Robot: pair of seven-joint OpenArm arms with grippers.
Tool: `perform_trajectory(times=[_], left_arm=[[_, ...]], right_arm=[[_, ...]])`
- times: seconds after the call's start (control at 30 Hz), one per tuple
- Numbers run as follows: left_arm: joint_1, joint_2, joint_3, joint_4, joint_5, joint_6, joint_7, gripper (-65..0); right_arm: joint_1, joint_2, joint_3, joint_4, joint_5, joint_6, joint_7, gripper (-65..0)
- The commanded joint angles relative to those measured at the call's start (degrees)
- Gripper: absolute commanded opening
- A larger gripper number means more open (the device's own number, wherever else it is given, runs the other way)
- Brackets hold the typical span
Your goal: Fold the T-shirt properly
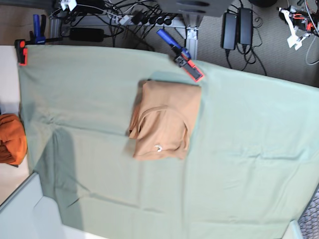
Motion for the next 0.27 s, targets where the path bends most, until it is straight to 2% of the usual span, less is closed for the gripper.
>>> perform_trajectory(times=[0.0, 0.1, 0.17, 0.23], left_arm=[[-1.81, 0.13, 2.05, -2.93, 0.5, 1.07, -1.46, -64.4], [-8.31, 4.11, 9.46, -14.34, 6.47, 5.27, -7.54, -64.6], [-13.11, 7.74, 13.6, -21.59, 8.98, 8.04, -9.01, -64.6], [-17.53, 11.56, 16.5, -27.82, 10.73, 8.41, -10.54, -64.6]], right_arm=[[0.48, 0.9, 0.39, -2.4, -0.79, 5.55, 0.26, -65.0], [4.28, 0.87, 0.39, -11.58, -3.8, 5.53, 2.08, -65.0], [7.5, 0.85, 0.39, -16.7, -4.57, 5.31, 3.45, -65.0], [10.95, 0.81, 0.39, -20.44, -4.55, 5.29, 4.24, -65.0]])
